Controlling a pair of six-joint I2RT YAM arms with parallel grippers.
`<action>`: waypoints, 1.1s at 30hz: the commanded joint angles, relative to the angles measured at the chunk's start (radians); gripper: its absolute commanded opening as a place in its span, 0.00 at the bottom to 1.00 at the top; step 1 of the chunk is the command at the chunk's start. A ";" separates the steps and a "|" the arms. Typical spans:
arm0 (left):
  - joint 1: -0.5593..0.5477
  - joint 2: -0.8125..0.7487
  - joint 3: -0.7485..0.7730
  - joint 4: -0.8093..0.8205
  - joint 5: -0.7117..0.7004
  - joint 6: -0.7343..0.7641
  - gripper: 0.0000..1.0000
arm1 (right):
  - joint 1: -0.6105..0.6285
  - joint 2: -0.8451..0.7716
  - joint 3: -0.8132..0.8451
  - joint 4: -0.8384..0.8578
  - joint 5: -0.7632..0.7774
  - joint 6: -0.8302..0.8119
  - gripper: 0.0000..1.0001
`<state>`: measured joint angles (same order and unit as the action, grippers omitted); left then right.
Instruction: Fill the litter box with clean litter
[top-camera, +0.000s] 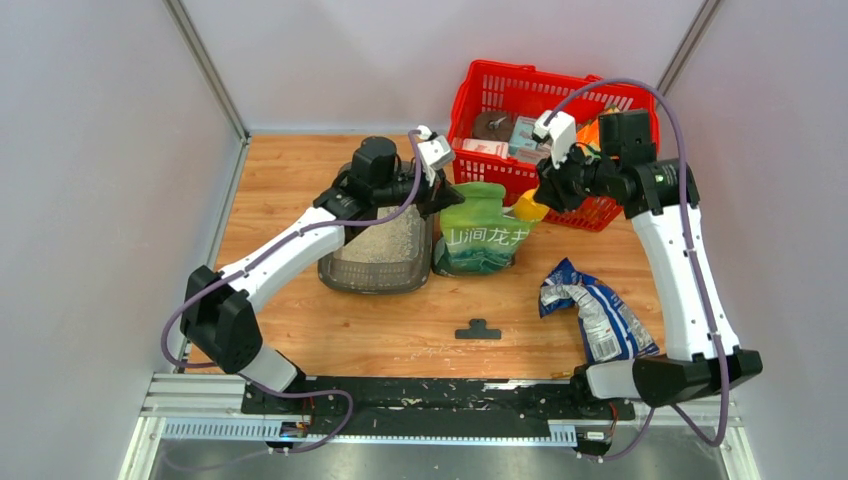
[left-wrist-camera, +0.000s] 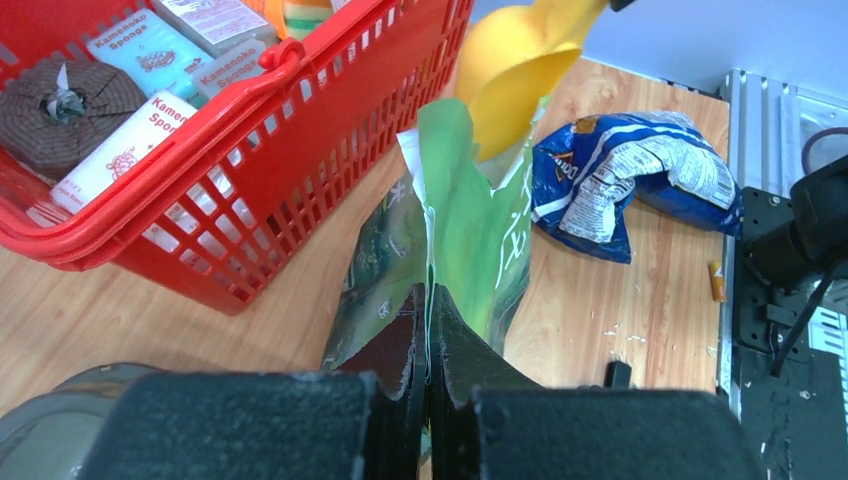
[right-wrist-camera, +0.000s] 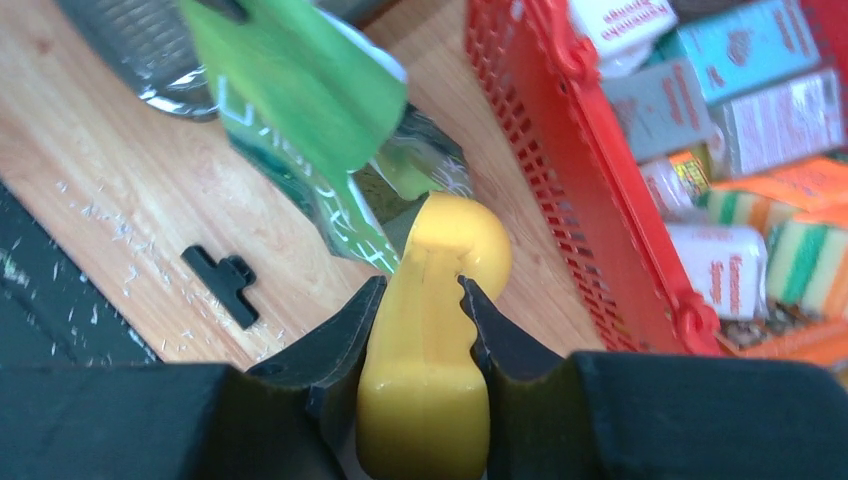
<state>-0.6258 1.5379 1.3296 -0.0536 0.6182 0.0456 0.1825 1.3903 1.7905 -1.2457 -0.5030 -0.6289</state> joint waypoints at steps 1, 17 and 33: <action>0.008 -0.116 0.007 0.155 -0.031 -0.020 0.00 | 0.014 -0.114 -0.141 0.267 0.366 0.305 0.00; -0.011 -0.171 -0.058 0.239 -0.104 -0.003 0.00 | 0.067 -0.080 -0.143 0.152 0.093 0.313 0.00; -0.009 -0.185 -0.058 0.287 -0.141 -0.066 0.00 | 0.098 -0.122 -0.316 0.386 0.291 0.498 0.00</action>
<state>-0.6437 1.4528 1.2312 0.0120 0.5076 0.0040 0.2794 1.3388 1.5665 -1.0134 -0.3542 -0.3046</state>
